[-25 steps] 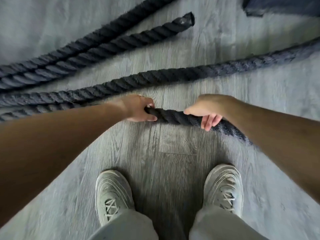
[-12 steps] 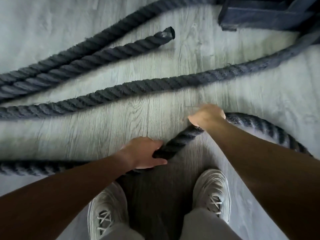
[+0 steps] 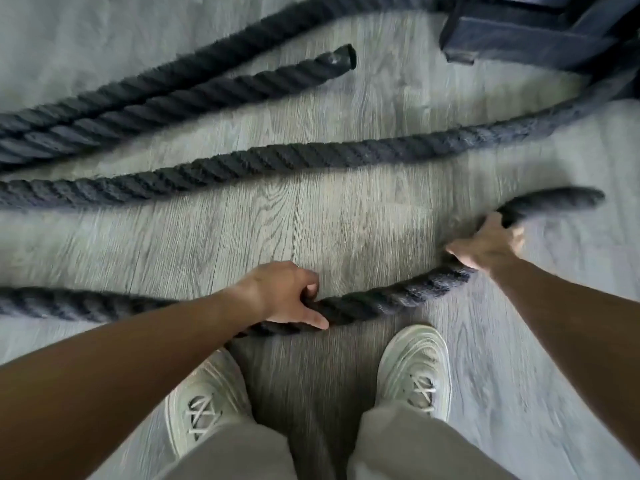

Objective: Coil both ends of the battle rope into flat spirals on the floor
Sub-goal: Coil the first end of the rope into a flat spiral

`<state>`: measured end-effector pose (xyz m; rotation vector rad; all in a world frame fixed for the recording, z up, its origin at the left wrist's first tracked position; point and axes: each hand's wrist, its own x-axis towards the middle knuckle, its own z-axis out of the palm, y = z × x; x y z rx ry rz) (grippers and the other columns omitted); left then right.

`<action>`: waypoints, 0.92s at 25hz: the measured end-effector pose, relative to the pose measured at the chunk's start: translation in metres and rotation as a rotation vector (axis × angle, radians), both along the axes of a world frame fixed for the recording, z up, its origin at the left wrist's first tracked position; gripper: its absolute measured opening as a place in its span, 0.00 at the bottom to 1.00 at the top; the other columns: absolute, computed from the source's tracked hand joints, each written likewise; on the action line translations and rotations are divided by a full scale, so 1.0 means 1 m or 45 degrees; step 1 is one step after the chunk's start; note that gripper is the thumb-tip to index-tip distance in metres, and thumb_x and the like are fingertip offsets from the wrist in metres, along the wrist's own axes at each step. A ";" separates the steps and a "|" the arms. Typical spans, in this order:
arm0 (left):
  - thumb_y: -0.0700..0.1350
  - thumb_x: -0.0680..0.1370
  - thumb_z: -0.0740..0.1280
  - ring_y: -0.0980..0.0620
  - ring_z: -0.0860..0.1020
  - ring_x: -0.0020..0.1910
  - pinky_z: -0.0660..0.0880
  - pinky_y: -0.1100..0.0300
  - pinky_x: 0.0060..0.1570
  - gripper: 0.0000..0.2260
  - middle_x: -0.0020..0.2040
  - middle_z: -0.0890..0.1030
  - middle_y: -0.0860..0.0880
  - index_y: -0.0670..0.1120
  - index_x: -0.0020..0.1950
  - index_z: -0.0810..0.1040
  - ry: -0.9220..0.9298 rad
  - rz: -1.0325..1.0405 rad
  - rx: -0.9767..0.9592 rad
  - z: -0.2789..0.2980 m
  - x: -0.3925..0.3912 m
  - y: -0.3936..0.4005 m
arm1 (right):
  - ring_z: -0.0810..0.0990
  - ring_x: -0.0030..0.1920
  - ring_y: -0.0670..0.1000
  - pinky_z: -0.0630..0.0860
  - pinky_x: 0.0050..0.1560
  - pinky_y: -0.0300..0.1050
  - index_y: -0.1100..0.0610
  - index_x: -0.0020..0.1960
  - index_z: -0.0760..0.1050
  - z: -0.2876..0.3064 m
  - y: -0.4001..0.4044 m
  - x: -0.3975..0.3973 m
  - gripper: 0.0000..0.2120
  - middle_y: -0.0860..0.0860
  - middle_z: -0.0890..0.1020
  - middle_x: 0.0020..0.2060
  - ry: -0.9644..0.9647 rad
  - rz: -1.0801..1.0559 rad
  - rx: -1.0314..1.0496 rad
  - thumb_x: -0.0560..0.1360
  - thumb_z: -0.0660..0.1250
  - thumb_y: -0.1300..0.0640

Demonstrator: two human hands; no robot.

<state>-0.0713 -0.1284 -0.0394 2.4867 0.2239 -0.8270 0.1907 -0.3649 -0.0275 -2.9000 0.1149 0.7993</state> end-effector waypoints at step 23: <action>0.62 0.81 0.56 0.42 0.63 0.76 0.54 0.35 0.74 0.24 0.75 0.68 0.45 0.53 0.73 0.65 -0.267 -0.477 0.910 0.016 0.078 0.091 | 0.54 0.74 0.49 0.55 0.73 0.57 0.49 0.40 0.74 0.017 0.093 -0.065 0.17 0.49 0.54 0.81 0.051 1.814 0.404 0.67 0.70 0.72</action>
